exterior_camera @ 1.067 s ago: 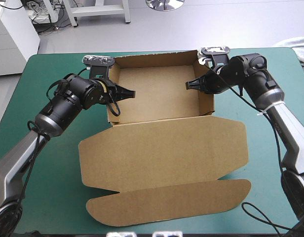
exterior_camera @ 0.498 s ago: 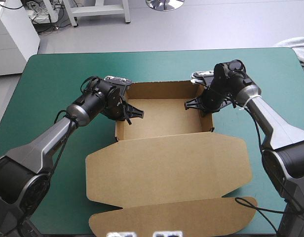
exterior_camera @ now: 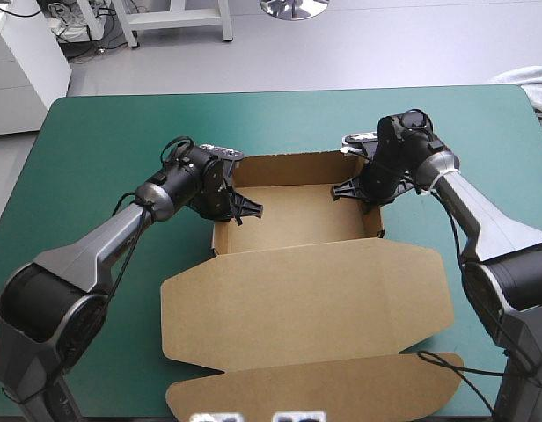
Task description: Fold the box
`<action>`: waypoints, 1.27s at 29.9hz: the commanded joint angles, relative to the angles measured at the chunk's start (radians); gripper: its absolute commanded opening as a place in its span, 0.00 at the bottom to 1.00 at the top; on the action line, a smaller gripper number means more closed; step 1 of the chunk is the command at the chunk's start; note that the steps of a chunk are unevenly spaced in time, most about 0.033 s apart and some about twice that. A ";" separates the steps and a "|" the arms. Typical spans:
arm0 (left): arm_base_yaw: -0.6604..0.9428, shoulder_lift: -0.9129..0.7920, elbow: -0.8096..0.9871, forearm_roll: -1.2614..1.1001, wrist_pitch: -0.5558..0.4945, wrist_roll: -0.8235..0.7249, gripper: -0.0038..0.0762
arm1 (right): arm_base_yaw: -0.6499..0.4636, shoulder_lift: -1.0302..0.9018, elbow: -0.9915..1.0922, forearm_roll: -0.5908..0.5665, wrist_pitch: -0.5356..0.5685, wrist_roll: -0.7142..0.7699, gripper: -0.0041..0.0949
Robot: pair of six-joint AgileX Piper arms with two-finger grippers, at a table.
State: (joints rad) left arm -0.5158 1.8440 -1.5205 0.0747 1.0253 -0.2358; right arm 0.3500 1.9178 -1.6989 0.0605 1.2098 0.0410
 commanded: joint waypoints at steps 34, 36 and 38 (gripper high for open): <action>-0.006 -0.026 -0.018 0.117 0.115 0.136 0.73 | -0.005 -0.001 -0.033 -0.079 0.043 -0.072 0.82; -0.006 -0.030 -0.018 0.110 0.117 0.136 0.74 | -0.005 -0.007 -0.033 -0.079 0.043 -0.072 0.82; -0.006 -0.034 -0.018 0.103 0.115 0.144 0.74 | -0.005 -0.018 -0.033 -0.079 0.043 -0.072 0.82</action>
State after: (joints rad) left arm -0.5228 1.8607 -1.5218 0.1744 1.1168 -0.1009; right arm 0.3536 1.9659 -1.7030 0.0000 1.2156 -0.0220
